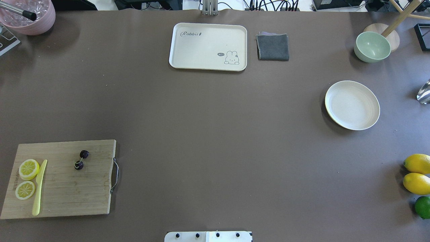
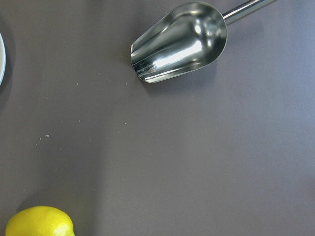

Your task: Place red cherry on plate

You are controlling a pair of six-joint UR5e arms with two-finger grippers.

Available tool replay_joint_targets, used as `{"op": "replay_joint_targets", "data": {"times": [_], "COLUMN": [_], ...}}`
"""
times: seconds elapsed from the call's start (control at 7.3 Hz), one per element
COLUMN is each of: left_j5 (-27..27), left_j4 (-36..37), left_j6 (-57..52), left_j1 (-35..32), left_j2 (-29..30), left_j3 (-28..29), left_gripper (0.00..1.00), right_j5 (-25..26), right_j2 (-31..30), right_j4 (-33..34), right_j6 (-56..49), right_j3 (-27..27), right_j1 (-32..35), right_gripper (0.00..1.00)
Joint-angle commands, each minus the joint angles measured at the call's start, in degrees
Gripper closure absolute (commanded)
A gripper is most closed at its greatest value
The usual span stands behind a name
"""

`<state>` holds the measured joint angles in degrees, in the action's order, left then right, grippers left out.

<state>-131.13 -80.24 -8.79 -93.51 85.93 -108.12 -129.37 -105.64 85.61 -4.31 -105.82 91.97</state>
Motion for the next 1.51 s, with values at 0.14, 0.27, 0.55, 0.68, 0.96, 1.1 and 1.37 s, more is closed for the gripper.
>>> {"op": "replay_joint_targets", "data": {"times": [0.14, 0.27, 0.55, 0.68, 0.96, 1.1, 1.37], "left_j5": [-0.01, -0.01, 0.08, -0.01, -0.09, -0.01, -9.97], "left_j4": [0.26, 0.18, 0.09, -0.78, -1.23, -5.41, -7.89], "left_j6": [-0.09, -0.09, -0.09, 0.09, 0.26, 0.87, 1.41], "left_j1": [0.00, 0.00, 0.08, -0.09, 0.08, 0.08, 0.00], "left_j2": [-0.85, -0.85, 0.28, 1.16, 1.96, 3.79, 4.77], "left_j3": [-3.14, -3.85, -4.73, -5.17, -4.12, -0.90, 2.11], "left_gripper": [0.02, 0.02, 0.02, 0.02, 0.02, 0.02, 0.02], "right_j5": [-0.18, -0.44, -4.12, -4.74, -5.18, -5.01, -5.63], "right_j2": [-0.09, -0.44, 0.34, 0.18, -0.17, -0.52, -1.23], "right_j4": [0.00, 0.00, -0.52, -4.62, -10.80, -11.51, -18.15], "right_j6": [0.00, 0.00, 0.43, 0.61, 0.70, -0.17, 0.43], "right_j3": [0.09, 0.17, -1.04, -2.19, -0.62, -0.62, 0.35], "right_j1": [-0.21, -0.21, -0.13, 0.14, 3.19, 4.52, 4.89], "right_gripper": [0.00, 0.00, 0.00, 0.00, 0.00, 0.00, 0.00]}}
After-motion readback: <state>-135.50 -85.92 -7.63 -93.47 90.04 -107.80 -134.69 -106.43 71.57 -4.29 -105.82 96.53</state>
